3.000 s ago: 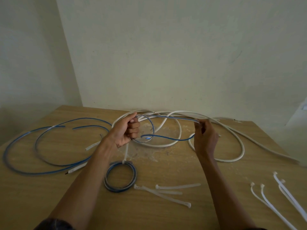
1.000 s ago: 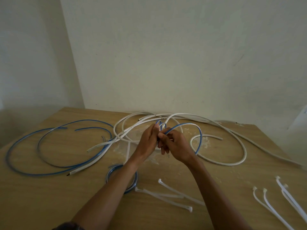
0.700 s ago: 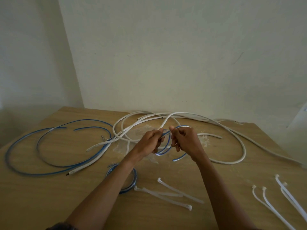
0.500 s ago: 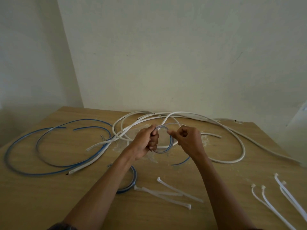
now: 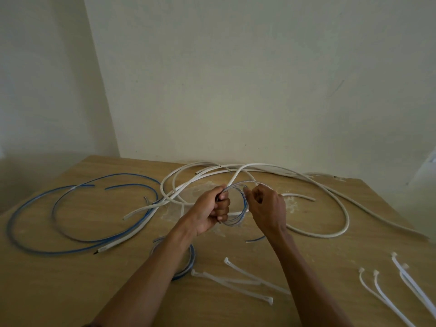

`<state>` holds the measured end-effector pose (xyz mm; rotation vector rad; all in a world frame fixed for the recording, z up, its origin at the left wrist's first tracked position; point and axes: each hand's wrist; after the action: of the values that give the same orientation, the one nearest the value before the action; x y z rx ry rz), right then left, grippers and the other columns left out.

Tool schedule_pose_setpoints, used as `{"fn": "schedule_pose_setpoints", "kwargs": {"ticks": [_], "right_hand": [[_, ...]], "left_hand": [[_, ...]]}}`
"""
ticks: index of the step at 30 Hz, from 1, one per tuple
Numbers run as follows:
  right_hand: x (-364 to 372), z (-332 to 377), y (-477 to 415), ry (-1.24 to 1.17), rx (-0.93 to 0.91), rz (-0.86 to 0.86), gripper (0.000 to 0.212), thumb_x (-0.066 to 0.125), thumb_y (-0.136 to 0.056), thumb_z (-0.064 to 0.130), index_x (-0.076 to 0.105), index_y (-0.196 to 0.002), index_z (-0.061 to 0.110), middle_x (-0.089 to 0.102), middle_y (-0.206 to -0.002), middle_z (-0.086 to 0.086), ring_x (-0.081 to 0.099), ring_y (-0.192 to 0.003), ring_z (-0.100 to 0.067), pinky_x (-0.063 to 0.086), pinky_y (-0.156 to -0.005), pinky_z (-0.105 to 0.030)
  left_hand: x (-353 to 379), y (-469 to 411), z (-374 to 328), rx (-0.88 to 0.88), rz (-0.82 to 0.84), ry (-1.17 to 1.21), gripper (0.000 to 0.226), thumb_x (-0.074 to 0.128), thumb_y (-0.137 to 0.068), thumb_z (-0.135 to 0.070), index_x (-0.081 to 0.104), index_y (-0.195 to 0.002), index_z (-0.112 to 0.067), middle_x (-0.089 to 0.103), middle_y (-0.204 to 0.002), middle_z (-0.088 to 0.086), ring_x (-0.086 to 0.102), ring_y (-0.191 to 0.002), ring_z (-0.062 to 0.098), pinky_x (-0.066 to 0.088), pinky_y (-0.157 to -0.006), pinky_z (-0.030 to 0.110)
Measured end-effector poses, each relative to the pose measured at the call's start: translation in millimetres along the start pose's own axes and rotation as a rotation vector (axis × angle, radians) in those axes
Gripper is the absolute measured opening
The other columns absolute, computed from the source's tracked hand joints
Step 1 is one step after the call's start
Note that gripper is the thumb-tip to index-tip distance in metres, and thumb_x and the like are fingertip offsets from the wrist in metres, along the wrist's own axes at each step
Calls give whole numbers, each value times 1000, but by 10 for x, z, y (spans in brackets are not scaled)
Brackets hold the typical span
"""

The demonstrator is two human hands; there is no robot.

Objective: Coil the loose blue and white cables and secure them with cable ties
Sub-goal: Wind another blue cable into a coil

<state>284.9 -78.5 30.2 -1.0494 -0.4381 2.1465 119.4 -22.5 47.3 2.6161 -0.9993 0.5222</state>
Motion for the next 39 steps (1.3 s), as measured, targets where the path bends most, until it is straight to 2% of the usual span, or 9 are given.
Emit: {"fn": "schedule_pose_setpoints", "kwargs": {"ticks": [9,13,18,21,23,25,29,34,39], "right_hand": [[-15,53,20,-162,164,24,41,65,-98,38,62,-67,11,64,-49,0,59,-36,-11,53,-48,-31],[-69,19,36,-187,77,111,39,66,-96,39,61,-66,15,63,-49,2,58,-37,-13,50,-45,-30],[-157,-35,38,-178,-17,-154,40,63,-84,60,61,-85,20,59,-70,11,52,-56,-6,36,-53,-11],[-94,-68,29,-283,86,152,66,68,-78,66,57,-129,25,62,-111,11,63,-81,-4,52,-69,-22],[-13,-83,46,-363,97,369,71,69,-81,66,56,-137,24,67,-118,7,69,-93,-8,60,-78,-31],[58,-100,55,-400,80,386,57,72,-88,53,61,-134,21,75,-104,4,73,-89,-7,61,-81,-33],[24,-27,73,-327,-51,261,15,68,-97,24,74,-111,21,71,-82,11,62,-73,1,45,-66,-11],[-57,24,67,-467,43,336,12,66,-97,28,76,-94,21,67,-66,9,51,-55,-6,43,-53,-21],[-166,-37,80,-540,151,551,17,63,-101,23,72,-109,11,75,-78,-9,57,-57,-13,46,-54,-22]], "left_hand": [[-93,36,-26,-11,201,-52,46,34,-107,-46,49,-75,-17,20,-57,-5,19,-45,8,30,-49,24],[-120,33,-39,3,168,-56,41,37,-107,-42,44,-72,-21,21,-56,-7,19,-45,8,28,-46,23],[-278,43,-140,0,127,50,45,31,-107,-39,40,-66,-22,17,-53,-8,15,-40,7,19,-39,22],[-262,65,-180,15,105,94,47,31,-107,-37,39,-62,-23,12,-55,-7,8,-43,9,13,-39,23],[-247,77,-189,19,107,134,48,32,-107,-37,39,-61,-23,14,-51,-8,7,-44,10,12,-39,22],[-239,75,-176,15,113,144,47,34,-106,-36,40,-62,-21,21,-48,-9,9,-43,9,15,-38,22],[-217,68,-125,38,77,105,42,35,-107,-34,42,-68,-20,23,-50,-9,18,-38,5,21,-39,21],[-202,29,-151,33,70,204,46,32,-108,-32,41,-64,-21,23,-47,-9,20,-34,4,19,-35,20],[-275,31,-250,91,52,355,51,30,-107,-30,43,-59,-21,25,-44,-8,7,-43,10,19,-35,21]]}}
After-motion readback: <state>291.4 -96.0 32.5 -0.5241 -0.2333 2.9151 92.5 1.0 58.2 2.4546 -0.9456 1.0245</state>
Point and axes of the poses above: each hand's wrist, its own y-axis away from the middle knuckle, its own x-axis out of the palm, z = x × y
